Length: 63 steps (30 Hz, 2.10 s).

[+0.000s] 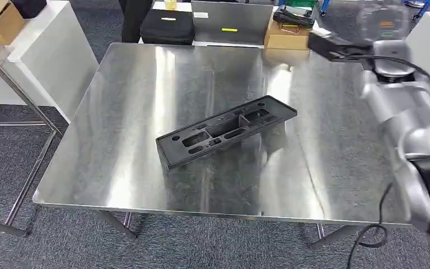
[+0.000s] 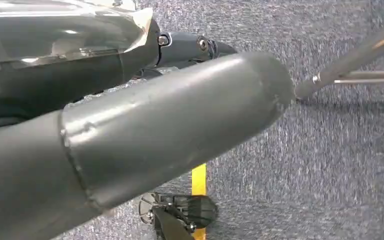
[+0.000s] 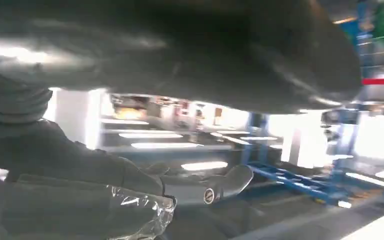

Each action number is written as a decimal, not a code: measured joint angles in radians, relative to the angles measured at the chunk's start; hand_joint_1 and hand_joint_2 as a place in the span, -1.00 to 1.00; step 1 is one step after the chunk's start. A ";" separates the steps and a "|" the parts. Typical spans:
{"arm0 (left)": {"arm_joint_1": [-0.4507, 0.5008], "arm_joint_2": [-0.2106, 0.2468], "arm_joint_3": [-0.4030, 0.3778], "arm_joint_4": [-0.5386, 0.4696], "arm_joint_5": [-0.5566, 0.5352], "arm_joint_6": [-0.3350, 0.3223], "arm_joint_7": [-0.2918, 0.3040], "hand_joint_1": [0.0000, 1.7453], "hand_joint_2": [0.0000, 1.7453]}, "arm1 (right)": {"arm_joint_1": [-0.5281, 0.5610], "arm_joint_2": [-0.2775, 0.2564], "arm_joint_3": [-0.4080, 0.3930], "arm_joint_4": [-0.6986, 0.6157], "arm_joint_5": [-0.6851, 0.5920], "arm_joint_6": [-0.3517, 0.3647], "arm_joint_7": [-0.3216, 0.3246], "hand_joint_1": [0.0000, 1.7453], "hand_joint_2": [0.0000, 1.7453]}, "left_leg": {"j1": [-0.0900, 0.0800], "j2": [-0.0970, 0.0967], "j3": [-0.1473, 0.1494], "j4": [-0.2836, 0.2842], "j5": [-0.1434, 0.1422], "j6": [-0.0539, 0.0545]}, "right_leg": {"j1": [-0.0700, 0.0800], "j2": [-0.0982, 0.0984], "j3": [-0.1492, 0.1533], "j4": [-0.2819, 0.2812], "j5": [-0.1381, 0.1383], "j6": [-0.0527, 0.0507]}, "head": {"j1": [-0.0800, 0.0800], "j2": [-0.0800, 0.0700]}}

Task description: Take the parts from the cabinet and place them on the table.

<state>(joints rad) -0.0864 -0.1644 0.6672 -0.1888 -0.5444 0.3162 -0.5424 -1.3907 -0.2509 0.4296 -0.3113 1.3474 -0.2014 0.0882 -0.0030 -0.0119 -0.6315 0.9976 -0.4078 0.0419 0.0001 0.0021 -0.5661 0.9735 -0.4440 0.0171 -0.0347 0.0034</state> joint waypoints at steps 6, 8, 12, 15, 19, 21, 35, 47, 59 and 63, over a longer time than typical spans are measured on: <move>-0.001 -0.001 0.022 0.000 0.005 0.004 -0.008 -1.00 -1.00 | 0.000 -0.069 -0.026 0.006 -0.004 -0.005 -0.002 -1.00 -1.00 | -0.002 0.004 0.002 0.000 -0.001 0.001 | -0.001 0.005 -0.001 0.000 0.000 0.000 | 0.000 0.000; -0.002 -0.002 0.034 0.000 0.033 0.011 -0.016 -1.00 -1.00 | 0.001 -0.101 -0.039 0.010 -0.023 -0.011 0.008 -1.00 -1.00 | 0.000 0.003 0.003 0.000 -0.001 0.001 | -0.001 0.003 -0.001 -0.001 0.000 0.000 | -0.001 0.000; 0.008 -0.007 0.082 0.000 0.083 0.052 0.000 -1.00 -1.00 | 0.028 -0.229 -0.097 0.013 -0.089 -0.071 -0.019 -1.00 -1.00 | 0.001 -0.014 0.002 0.001 -0.001 0.001 | 0.000 -0.011 0.006 -0.001 -0.005 0.006 | 0.000 0.000; 0.015 -0.008 0.110 0.000 0.093 0.078 0.029 -1.00 -1.00 | 0.092 -0.328 -0.148 0.018 -0.139 -0.128 -0.047 -1.00 -1.00 | 0.000 -0.014 0.003 0.001 -0.003 0.004 | 0.000 -0.011 0.007 -0.002 -0.005 0.007 | 0.000 0.000; 0.020 -0.011 0.129 0.000 0.092 0.081 0.029 -1.00 -1.00 | 0.246 -0.432 -0.229 0.018 -0.221 -0.239 -0.045 -1.00 -1.00 | -0.002 -0.015 0.003 0.001 -0.006 0.008 | 0.000 -0.011 0.008 -0.002 -0.007 0.010 | 0.000 0.000; 0.021 -0.013 0.137 0.000 0.088 0.081 0.029 -1.00 -1.00 | 0.309 -0.461 -0.262 0.020 -0.238 -0.266 -0.040 -1.00 -1.00 | -0.005 -0.013 0.004 0.000 -0.006 0.009 | 0.000 -0.010 0.008 -0.002 -0.007 0.010 | -0.002 0.000; 0.022 -0.024 0.151 0.000 0.079 0.061 0.033 -1.00 -1.00 | 0.786 -0.641 -0.519 0.035 -0.374 -0.435 0.110 -1.00 -1.00 | -0.007 -0.009 0.009 0.000 -0.013 0.013 | -0.001 -0.006 0.013 -0.002 -0.012 0.017 | -0.001 0.000; 0.024 -0.053 0.176 0.000 0.074 0.081 0.074 -1.00 -1.00 | 1.210 -0.592 -0.823 -0.039 -0.336 -0.467 0.221 -1.00 -1.00 | -0.008 -0.016 0.013 0.000 -0.018 0.015 | -0.002 -0.013 0.018 -0.003 -0.017 0.018 | -0.001 0.000; 0.023 -0.064 0.176 0.000 0.053 0.080 0.056 -1.00 -1.00 | 1.352 -0.240 -1.340 -0.204 0.056 -0.467 0.131 -1.00 -1.00 | -0.006 -0.013 0.034 0.000 -0.029 0.012 | -0.001 -0.011 0.028 -0.003 -0.028 0.014 | -0.001 0.000; 0.021 -0.060 0.175 0.000 0.042 0.061 0.046 -1.00 -1.00 | 1.346 -0.119 -1.467 -0.209 0.079 -0.467 0.093 -1.00 -1.00 | -0.005 -0.009 0.036 0.000 -0.030 0.010 | 0.000 -0.010 0.031 -0.003 -0.029 0.012 | -0.001 0.000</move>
<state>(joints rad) -0.0652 -0.2239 0.8419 -0.1888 -0.5024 0.3769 -0.4967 -0.0452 -0.3695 -1.0379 -0.5199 1.4263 -0.6687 0.1812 -0.0083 -0.0213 -0.5950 0.9972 -0.4377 0.0521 -0.0002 -0.0074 -0.5348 0.9710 -0.4735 0.0290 -0.0359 0.0034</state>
